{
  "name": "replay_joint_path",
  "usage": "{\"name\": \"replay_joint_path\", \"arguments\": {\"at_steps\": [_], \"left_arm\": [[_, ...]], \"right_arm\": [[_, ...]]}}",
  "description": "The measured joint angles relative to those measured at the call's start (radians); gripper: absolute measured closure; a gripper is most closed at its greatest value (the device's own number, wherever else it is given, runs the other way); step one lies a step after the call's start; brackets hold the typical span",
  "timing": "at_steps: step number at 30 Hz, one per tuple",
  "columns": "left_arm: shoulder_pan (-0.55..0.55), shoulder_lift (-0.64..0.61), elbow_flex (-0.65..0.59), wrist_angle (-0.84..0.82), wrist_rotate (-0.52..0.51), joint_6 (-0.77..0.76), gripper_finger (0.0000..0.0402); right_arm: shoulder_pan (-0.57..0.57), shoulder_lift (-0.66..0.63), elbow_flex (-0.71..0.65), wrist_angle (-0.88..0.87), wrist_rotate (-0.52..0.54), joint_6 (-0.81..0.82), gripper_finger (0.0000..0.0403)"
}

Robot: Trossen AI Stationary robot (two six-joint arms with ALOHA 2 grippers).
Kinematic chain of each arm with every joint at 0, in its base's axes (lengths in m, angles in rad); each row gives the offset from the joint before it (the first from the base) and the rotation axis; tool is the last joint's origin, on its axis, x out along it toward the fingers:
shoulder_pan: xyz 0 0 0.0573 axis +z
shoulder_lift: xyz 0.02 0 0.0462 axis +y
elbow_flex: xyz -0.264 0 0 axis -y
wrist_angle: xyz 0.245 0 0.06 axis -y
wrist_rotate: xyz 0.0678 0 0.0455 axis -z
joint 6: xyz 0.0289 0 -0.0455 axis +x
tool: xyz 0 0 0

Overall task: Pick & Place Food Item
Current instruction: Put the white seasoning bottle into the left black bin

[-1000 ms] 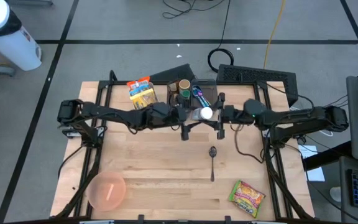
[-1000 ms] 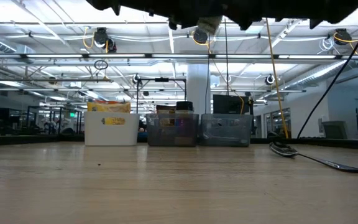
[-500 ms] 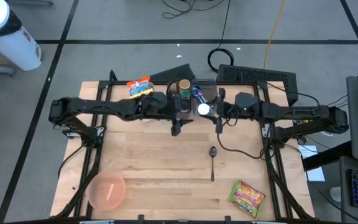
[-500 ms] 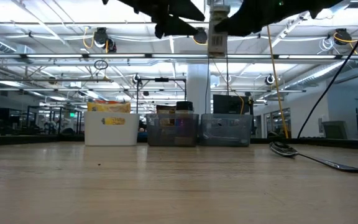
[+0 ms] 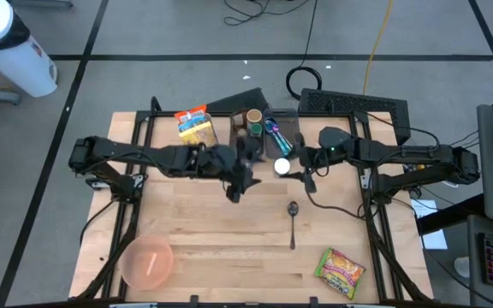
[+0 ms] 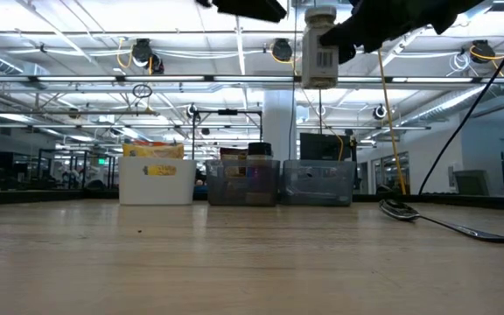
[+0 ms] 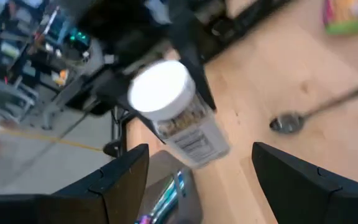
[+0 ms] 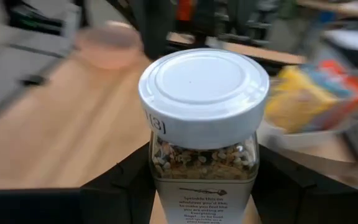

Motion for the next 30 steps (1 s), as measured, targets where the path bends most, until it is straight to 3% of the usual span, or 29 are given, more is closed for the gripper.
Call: {"name": "replay_joint_path", "arguments": {"at_steps": [4, 8, 11, 18, 30], "left_arm": [[-0.056, 0.036, -0.001, 0.019, -0.033, 0.122, 0.0108], [-0.093, 0.073, 0.016, 0.027, -0.03, 0.097, 0.0108], [-0.098, 0.09, 0.069, -0.024, -0.015, 0.018, 0.0108], [-0.095, 0.092, 0.135, -0.093, 0.139, -0.072, 0.0108], [-0.108, 0.148, 0.137, -0.172, 0.182, -0.12, 0.0108]], "right_arm": [[-0.019, 0.028, 0.0, 0.0, -0.165, 0.073, 0.0206], [-0.025, 0.086, 0.001, 0.0, -0.293, 0.139, 0.0206], [-0.014, 0.136, 0.001, 0.008, -0.317, 0.159, 0.0206], [0.027, 0.223, 0.0, 0.018, -0.325, 0.175, 0.0206], [0.085, 0.339, 0.0, 0.196, -0.456, 0.229, 0.0206]]}}
